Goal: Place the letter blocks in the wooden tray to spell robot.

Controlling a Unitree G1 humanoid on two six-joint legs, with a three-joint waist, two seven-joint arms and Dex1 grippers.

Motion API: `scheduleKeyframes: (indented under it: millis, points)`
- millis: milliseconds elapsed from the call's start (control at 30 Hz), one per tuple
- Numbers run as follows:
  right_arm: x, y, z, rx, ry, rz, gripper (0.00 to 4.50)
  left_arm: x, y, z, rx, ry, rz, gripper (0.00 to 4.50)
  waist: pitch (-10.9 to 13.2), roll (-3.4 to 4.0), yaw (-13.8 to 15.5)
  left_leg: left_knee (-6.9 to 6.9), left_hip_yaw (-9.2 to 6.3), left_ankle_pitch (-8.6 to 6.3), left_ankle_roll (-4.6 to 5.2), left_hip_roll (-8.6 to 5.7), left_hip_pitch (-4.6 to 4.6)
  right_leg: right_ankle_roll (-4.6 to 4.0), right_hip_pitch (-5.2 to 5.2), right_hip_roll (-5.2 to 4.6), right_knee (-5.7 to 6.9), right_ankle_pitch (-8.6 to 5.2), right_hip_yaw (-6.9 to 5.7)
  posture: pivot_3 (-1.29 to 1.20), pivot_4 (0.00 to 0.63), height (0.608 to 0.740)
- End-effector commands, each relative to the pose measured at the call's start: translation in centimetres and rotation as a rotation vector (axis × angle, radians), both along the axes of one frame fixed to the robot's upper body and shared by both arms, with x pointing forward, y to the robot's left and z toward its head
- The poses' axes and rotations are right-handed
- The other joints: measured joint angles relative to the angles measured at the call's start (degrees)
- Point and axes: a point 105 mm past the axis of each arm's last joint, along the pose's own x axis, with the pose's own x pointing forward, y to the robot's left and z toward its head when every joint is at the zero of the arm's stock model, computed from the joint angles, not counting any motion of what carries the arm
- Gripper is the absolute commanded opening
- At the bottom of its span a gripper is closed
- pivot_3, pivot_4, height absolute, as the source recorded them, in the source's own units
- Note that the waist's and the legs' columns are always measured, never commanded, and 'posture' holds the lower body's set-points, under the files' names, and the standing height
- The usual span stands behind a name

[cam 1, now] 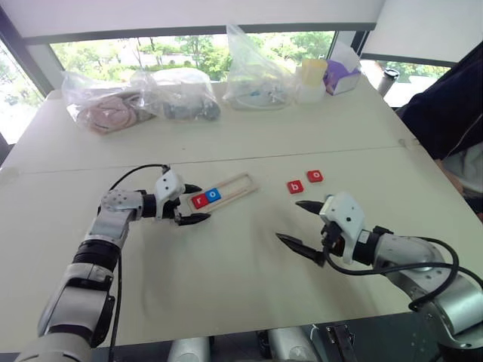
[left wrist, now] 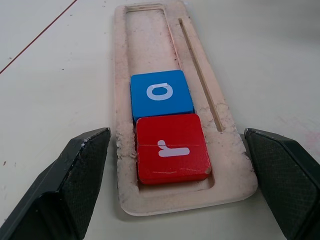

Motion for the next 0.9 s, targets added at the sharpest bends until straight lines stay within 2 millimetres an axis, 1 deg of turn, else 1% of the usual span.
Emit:
scheduleKeyframes:
  millis: [33,233,267,333,367,500,767,900]
  points:
    - [-0.1,0.5,1.1,0.008,-0.057,0.021,4.45,-0.7,0.0,-1.6,0.020,0.056,0.017,4.50,-0.02,0.00,-0.01,0.00,0.00,0.00,0.00,0.00,0.00,0.00,0.00,0.00,0.00,0.00,0.00,0.00,0.150,0.740]
    - [-0.2,0.4,1.1,0.002,-0.060,0.017,4.45,-0.9,-0.1,-2.3,0.032,0.076,0.034,4.50,-0.04,0.00,0.03,0.01,0.00,0.00,0.00,-0.01,0.01,0.00,0.02,0.00,0.00,0.00,0.00,0.00,0.150,0.740]
    - [-0.2,0.4,1.1,0.001,-0.061,0.015,4.50,-1.0,-0.2,-2.4,0.033,0.082,0.033,3.95,-0.05,0.01,0.03,0.01,0.00,0.00,0.00,-0.01,0.01,0.00,0.02,0.00,0.00,0.00,0.00,0.00,0.150,0.740]
    - [-0.2,0.4,1.1,-0.001,-0.063,0.013,4.50,-1.1,-0.2,-2.5,0.033,0.091,0.030,3.18,-0.08,0.01,0.12,0.01,0.01,0.00,0.00,-0.01,0.02,0.00,0.03,-0.01,0.00,0.00,0.00,0.00,0.150,0.740]
    - [-0.2,0.3,1.1,-0.002,-0.063,0.013,4.50,-1.2,-0.3,-2.5,0.032,0.094,0.029,3.13,-0.08,0.01,0.11,0.01,0.00,0.00,0.00,-0.01,0.02,0.00,0.03,0.00,0.00,0.00,0.00,0.00,0.150,0.740]
    - [0.1,-0.1,1.3,-0.013,-0.069,0.005,4.50,-1.9,-1.5,-1.9,0.030,0.098,-0.063,3.13,-0.10,0.00,0.11,0.02,0.00,0.00,0.00,-0.01,0.03,0.00,0.04,-0.01,0.01,0.00,0.00,0.00,0.150,0.740]
    - [1.1,-1.9,2.3,-0.050,-0.103,-0.035,4.50,-5.4,-6.8,-1.0,0.035,0.108,-0.368,3.13,-0.09,0.00,0.52,0.04,0.00,0.00,0.00,-0.08,-0.04,-0.02,0.04,-0.06,-0.03,-0.01,0.01,0.00,0.150,0.740]
    - [1.2,-2.1,2.5,-0.054,-0.111,-0.043,4.50,-6.8,-8.4,-1.1,0.034,0.117,-0.440,3.13,-0.09,0.00,0.30,0.03,0.00,0.00,0.00,-0.07,-0.02,-0.02,0.04,-0.04,-0.02,-0.01,0.02,0.00,0.150,0.740]
